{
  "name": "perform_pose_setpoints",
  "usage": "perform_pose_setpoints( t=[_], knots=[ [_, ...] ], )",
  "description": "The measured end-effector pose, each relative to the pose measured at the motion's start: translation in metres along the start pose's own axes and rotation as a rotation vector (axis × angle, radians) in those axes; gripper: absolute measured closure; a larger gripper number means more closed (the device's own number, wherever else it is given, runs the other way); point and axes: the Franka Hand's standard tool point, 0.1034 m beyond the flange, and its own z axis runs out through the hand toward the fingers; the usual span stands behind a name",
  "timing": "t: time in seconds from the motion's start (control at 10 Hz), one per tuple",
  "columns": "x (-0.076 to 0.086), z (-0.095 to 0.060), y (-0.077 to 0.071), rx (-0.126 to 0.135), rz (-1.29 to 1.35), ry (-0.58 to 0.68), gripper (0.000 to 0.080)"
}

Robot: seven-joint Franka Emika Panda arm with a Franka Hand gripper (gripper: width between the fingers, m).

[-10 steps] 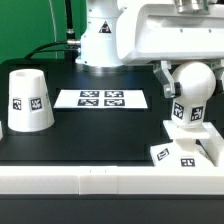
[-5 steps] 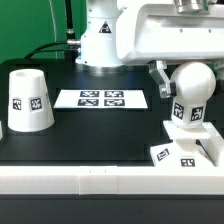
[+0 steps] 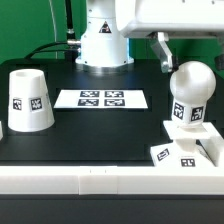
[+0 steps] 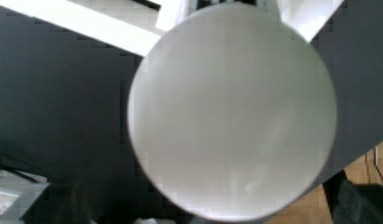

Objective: Assemble lamp

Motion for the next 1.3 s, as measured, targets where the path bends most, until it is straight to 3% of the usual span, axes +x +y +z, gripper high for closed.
perform_pose_setpoints(
  t=[0.4,0.5,0.6,0.9,1.1,1.3],
  knots=[
    [-0.010,0.009,0.002,0.007,-0.007,-0.036,0.0101],
    [-0.015,0.010,-0.007,0.045,0.004,-0.145,0.0101],
    [-0.012,0.010,-0.011,0.063,0.001,-0.195,0.0101],
    [-0.021,0.015,-0.018,0.116,-0.011,-0.376,0.0101],
    [-0.028,0.017,-0.018,0.138,-0.030,-0.480,0.0101],
    [-0.026,0.019,-0.013,0.135,-0.036,-0.467,0.0101]
  ],
)
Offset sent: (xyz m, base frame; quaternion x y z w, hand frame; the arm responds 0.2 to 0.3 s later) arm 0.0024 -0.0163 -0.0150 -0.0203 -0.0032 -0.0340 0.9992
